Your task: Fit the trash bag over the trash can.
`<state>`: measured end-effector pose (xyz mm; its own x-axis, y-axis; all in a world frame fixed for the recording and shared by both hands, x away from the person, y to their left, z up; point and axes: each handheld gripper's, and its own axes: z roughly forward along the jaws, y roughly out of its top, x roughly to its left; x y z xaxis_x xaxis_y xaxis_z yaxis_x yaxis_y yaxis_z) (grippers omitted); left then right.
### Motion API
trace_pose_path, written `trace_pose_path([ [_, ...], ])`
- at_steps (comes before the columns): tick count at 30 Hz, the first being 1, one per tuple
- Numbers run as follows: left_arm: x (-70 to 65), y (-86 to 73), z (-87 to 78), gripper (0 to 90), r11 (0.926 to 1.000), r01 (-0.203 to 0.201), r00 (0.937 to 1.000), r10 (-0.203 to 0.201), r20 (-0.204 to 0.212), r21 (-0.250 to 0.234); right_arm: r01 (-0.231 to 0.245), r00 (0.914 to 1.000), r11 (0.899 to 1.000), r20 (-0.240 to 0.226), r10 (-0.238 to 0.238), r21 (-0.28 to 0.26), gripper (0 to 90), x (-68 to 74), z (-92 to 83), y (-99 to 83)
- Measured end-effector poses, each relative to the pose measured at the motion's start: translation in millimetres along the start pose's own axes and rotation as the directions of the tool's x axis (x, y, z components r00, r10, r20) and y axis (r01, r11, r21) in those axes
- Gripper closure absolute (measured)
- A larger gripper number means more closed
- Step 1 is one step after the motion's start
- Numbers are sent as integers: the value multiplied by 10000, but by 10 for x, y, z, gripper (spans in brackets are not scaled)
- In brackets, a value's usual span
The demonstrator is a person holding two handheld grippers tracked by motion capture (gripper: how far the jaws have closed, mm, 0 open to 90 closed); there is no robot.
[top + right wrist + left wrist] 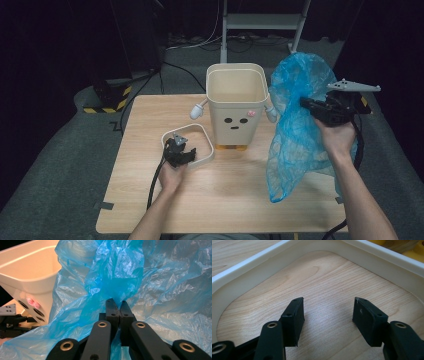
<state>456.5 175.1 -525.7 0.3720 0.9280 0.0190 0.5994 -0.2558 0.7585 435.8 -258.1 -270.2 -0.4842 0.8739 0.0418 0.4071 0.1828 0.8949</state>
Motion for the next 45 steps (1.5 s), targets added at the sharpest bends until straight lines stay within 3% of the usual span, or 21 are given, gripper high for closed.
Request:
trace_pose_path([
  [6, 6, -1, -3, 435, 10000, -69, 9999, 69, 87, 0, 172, 9998, 9996, -72, -174, -213, 891, 68, -30, 143],
  [14, 9, -1, -5, 438, 10000, -60, 9999, 60, 115, 4, 188, 9977, 9984, -634, -222, -540, 891, 181, -15, 309],
  [18, 18, 0, -10, 441, 9999, -94, 9997, 93, 211, 49, 403, 9938, 9977, -1016, -457, -552, 891, 317, 95, 418],
  [27, 36, -11, -30, 421, 9994, -350, 9985, 346, 419, 83, 719, 9844, 9969, -1586, -762, -328, 891, 557, 353, 521],
  [33, 49, -9, -61, 409, 9993, -368, 9979, 362, 539, 101, 855, 9781, 9963, -1912, -818, 109, 891, 697, 583, 540],
  [45, 10, 11, -76, 416, 9976, -691, 9969, 689, 368, 33, 1032, 9747, 9924, -2059, -874, 669, 891, 764, 766, 542],
])
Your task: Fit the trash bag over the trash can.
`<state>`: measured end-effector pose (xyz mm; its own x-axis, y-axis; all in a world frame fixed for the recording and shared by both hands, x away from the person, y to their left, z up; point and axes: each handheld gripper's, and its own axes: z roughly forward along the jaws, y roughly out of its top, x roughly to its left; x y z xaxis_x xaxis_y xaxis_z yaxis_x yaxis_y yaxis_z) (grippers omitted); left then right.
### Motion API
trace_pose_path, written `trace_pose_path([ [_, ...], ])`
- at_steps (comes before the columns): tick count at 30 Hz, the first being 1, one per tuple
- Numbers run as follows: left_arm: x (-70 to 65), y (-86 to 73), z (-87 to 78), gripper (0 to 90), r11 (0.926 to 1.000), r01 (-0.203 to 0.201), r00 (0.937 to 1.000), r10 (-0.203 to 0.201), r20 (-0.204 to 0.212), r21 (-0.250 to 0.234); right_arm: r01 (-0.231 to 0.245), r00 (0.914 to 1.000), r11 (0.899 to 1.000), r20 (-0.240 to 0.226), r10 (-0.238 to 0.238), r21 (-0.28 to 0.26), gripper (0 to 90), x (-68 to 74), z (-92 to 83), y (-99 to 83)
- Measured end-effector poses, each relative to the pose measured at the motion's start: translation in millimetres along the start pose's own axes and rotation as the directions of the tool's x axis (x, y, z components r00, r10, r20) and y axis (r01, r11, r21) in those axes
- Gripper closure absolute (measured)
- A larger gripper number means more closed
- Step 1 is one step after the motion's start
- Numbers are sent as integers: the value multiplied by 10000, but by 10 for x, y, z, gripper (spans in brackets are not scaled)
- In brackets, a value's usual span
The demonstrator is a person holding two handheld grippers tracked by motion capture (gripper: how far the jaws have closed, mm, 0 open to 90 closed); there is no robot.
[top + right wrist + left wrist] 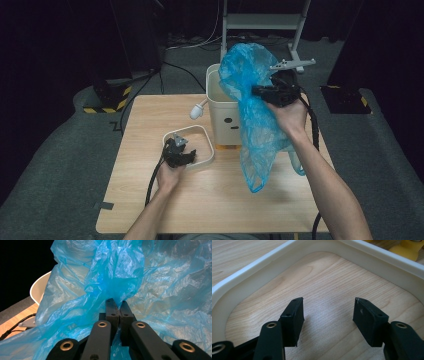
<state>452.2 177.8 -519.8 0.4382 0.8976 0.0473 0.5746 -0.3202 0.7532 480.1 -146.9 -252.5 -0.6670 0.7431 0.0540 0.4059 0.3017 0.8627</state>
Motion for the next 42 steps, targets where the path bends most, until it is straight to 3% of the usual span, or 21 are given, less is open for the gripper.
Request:
trace_pose_path([
  [5, 13, 40, -53, 400, 9996, 157, 9999, -155, 73, -238, 31, 10000, 9998, -20, -31, 204, 891, 1, 28, 24],
  [15, -1, 101, -98, 354, 9999, 93, 9999, -92, 144, -72, -122, 9998, 9991, -163, 129, 398, 890, -27, 76, 16],
  [19, 5, 140, -157, 335, 9982, 537, 9977, -526, 438, -257, -174, 9994, 9983, -273, 189, 551, 888, -37, 102, 15],
  [20, 32, 164, -211, 337, 9941, 980, 9926, -943, 766, -462, -218, 9992, 9980, -310, 236, 593, 888, -45, 107, 14],
  [24, 70, 201, -330, 347, 9881, 1356, 9874, -1288, 922, -721, -226, 9989, 9977, -385, 251, 636, 888, -59, 149, 2],
  [31, 175, 371, -504, 339, 9838, 1599, 9827, -1509, 1069, -806, 32, 9995, 9964, -301, -6, 849, 885, -22, 213, -6],
  [35, 201, 452, -599, 343, 9845, 1529, 9837, -1434, 1086, -856, 113, 9995, 9950, -317, -82, 995, 884, -25, 220, -13],
  [36, 231, 502, -689, 341, 9802, 1762, 9778, -1637, 1309, -906, 109, 9994, 9942, -336, -73, 1066, 884, -26, 222, -12],
  [37, 240, 528, -736, 343, 9770, 1857, 9760, -1711, 1350, -1043, 122, 9994, 9937, -340, -85, 1114, 884, -26, 223, -10],
  [42, 274, 671, -911, 345, 9748, 1801, 9765, -1611, 1431, -1316, 325, 9992, 9900, -265, -292, 1370, 884, -20, 233, -3],
])
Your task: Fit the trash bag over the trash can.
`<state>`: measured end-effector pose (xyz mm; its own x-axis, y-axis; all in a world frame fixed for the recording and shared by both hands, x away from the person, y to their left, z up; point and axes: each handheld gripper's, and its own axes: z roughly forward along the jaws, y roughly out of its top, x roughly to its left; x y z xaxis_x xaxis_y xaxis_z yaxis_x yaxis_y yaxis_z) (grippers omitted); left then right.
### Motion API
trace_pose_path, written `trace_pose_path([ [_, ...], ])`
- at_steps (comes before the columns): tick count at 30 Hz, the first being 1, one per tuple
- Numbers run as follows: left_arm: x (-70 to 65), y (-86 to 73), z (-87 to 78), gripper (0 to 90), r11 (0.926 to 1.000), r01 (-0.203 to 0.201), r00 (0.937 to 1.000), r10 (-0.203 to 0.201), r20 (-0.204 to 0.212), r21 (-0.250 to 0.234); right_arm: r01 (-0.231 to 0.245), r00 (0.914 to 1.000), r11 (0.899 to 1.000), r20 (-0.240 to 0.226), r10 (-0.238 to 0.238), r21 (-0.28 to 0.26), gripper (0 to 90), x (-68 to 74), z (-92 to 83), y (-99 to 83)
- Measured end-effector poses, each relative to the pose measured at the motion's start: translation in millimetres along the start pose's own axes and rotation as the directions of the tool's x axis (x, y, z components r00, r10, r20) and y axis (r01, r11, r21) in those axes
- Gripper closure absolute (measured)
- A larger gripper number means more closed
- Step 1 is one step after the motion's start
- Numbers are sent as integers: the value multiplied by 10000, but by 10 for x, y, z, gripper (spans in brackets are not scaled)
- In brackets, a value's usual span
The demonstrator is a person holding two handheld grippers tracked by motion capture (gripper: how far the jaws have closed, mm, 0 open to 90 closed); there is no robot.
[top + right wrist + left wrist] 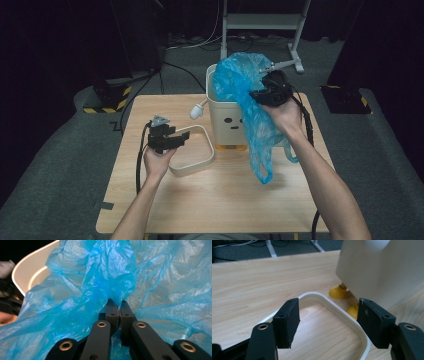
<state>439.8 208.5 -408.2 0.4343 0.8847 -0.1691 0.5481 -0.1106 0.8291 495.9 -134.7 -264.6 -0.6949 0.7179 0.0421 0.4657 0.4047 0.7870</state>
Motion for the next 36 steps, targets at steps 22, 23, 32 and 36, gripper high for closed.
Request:
trace_pose_path([
  [22, -121, 808, -261, 324, 9938, -384, 9968, 454, 659, -1041, 218, 9996, 9991, 157, -224, 369, 880, 18, 19, 12],
  [23, -135, 863, -286, 325, 9926, -354, 9964, 440, 728, -1165, 223, 9996, 9990, 159, -229, 390, 880, 16, 19, 14],
  [32, -280, 1186, -460, 433, 9787, -830, 9923, 984, 746, -1879, 254, 9995, 9980, 146, -263, 575, 879, 35, 23, 40],
  [36, -396, 1352, -451, 446, 9761, -1133, 9867, 1324, 940, -1852, 291, 9995, 9983, 100, -296, 503, 880, 52, 22, 70],
])
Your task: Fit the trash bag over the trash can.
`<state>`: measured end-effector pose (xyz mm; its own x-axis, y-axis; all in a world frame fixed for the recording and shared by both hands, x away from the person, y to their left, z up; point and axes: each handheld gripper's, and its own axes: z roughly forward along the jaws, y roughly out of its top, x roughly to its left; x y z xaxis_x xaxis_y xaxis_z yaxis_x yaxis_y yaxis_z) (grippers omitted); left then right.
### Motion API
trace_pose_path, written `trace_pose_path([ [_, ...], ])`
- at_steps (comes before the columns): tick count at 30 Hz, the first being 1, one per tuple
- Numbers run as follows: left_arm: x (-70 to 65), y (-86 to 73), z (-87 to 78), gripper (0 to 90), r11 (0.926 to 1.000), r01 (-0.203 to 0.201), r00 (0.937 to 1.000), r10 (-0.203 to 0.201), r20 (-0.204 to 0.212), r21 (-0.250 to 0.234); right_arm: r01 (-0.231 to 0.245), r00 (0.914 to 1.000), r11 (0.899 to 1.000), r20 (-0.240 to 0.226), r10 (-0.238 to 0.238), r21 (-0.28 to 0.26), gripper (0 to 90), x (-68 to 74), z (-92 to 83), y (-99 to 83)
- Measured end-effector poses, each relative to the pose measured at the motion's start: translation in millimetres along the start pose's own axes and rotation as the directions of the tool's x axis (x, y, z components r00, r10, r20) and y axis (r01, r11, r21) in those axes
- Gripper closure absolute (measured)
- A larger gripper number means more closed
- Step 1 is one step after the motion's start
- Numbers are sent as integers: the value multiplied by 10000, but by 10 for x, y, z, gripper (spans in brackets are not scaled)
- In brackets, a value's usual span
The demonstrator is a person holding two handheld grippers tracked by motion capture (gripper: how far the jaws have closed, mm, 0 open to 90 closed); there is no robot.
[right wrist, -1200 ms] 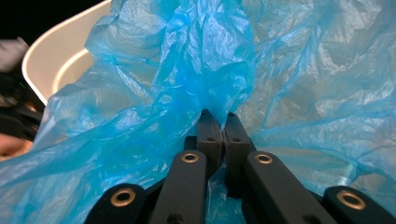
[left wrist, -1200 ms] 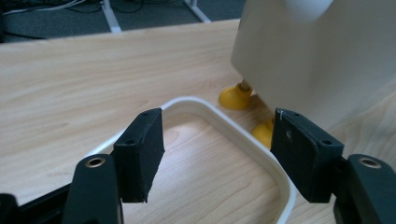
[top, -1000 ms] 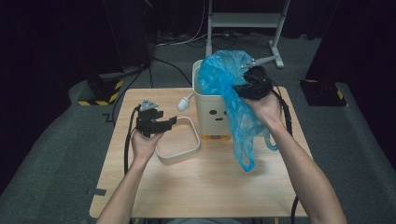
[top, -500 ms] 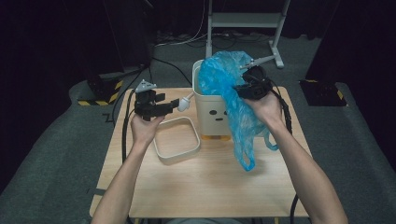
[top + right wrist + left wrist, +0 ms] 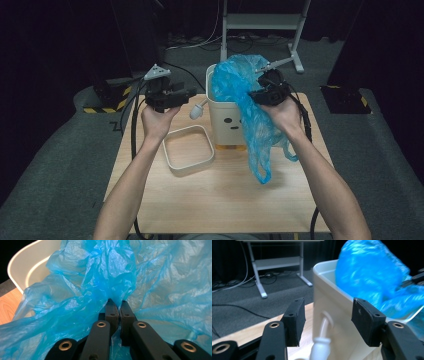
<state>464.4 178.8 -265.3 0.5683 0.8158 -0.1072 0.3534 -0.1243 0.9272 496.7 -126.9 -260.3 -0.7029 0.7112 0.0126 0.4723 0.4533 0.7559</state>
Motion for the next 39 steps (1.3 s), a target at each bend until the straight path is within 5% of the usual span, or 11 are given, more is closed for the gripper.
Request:
trace_pose_path([
  [11, -188, 332, 282, 460, 9995, -297, 9984, 292, 483, 100, 256, 9997, 9993, -24, -256, 255, 880, 39, 17, 56],
  [19, -234, 403, 516, 505, 9990, -238, 9977, 214, 642, 369, 186, 9998, 9994, -108, -183, 307, 879, 18, 9, 41],
  [26, -283, 385, 681, 761, 9915, -720, 9970, 684, 365, 1080, 245, 9996, 9995, -143, -242, 212, 842, 21, 2, 30],
  [31, -314, 369, 747, 858, 9772, -1204, 9927, 1184, 217, 1750, 212, 9998, 9998, -60, -212, 9, 724, 47, -29, 30],
  [39, -310, 353, 790, 884, 9696, -1320, 9909, 1342, 32, 2063, 81, 9998, 9966, 197, -65, -822, 571, 30, -266, 16],
])
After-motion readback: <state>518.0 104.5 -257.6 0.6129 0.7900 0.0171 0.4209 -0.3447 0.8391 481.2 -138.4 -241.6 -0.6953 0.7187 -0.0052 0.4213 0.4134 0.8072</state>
